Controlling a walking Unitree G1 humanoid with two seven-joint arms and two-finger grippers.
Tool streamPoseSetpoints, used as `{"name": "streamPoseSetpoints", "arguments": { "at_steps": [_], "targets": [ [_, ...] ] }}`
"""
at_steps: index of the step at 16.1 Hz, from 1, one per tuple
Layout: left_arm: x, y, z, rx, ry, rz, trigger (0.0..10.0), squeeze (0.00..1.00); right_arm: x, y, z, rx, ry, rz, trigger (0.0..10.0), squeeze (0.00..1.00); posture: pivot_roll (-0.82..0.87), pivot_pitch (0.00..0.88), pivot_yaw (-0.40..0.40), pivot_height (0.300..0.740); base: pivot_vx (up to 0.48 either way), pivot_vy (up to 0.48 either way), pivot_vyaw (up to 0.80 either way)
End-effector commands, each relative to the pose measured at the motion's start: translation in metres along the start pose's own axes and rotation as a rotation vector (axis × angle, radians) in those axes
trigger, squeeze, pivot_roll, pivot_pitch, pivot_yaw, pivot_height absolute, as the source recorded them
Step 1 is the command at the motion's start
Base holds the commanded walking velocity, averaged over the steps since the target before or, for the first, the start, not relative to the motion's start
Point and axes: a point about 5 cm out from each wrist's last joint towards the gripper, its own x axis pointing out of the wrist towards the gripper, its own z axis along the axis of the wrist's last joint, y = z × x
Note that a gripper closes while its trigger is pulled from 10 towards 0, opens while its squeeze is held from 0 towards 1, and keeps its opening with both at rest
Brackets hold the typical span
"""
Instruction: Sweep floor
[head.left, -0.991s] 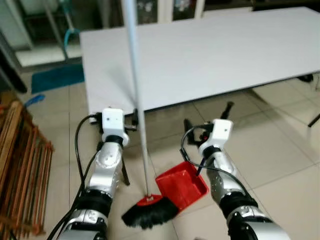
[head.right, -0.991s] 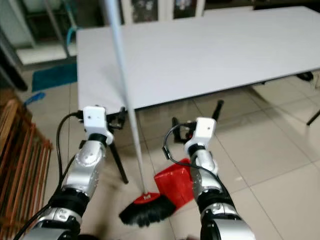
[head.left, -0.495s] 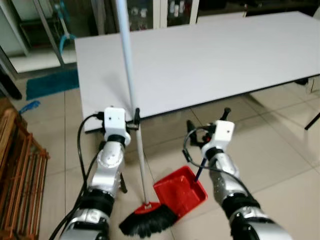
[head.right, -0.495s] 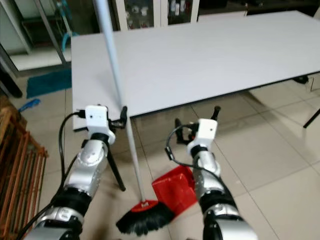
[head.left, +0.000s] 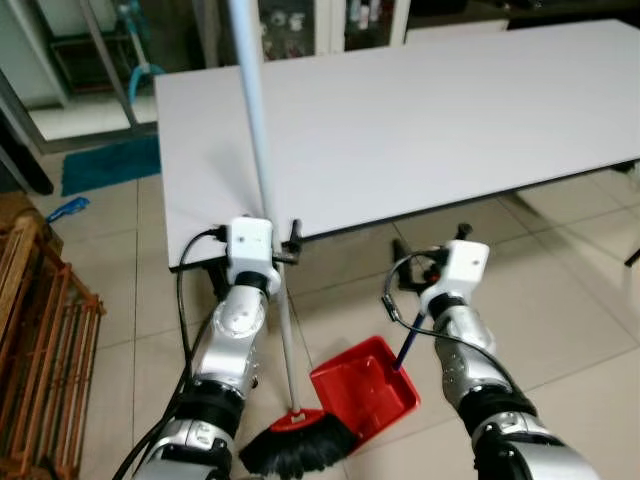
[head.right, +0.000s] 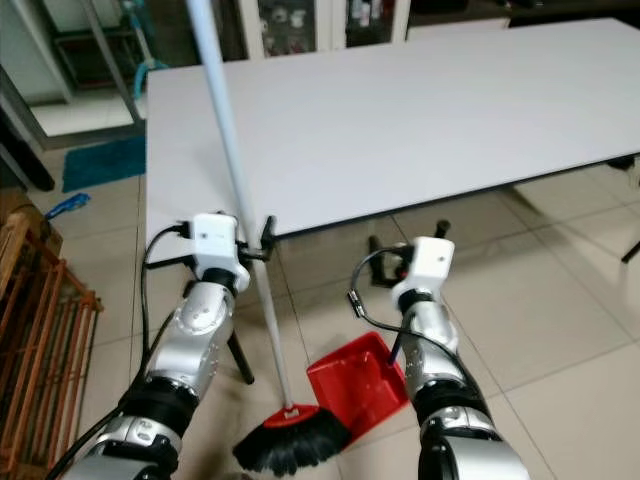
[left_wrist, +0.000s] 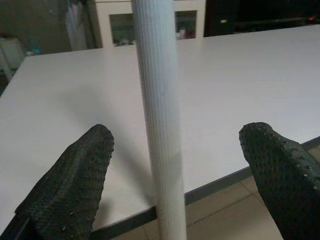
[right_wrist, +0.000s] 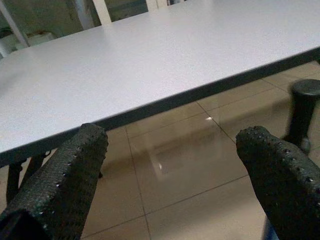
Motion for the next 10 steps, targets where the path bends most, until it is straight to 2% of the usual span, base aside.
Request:
{"name": "streamPoseSetpoints", "arguments": {
  "at_steps": [1, 10],
  "targets": [
    [0.0004, 0.0084, 0.0008, 0.005, 0.003, 0.017, 10.0, 0.00, 0.0021, 0.0085, 0.0003, 0.013, -0.004, 0.015, 10.0, 0.00, 0.00, 0.034, 0.008, 0.740, 0.285, 0.000, 0.00],
    [0.0001, 0.0076, 0.0003, 0.005, 0.005, 0.013, 10.0, 0.00, 0.0017, 0.0080, -0.0004, 0.013, -0.001, 0.015, 10.0, 0.00, 0.00, 0.035, 0.009, 0.740, 0.283, 0.000, 0.00]
  ]
}}
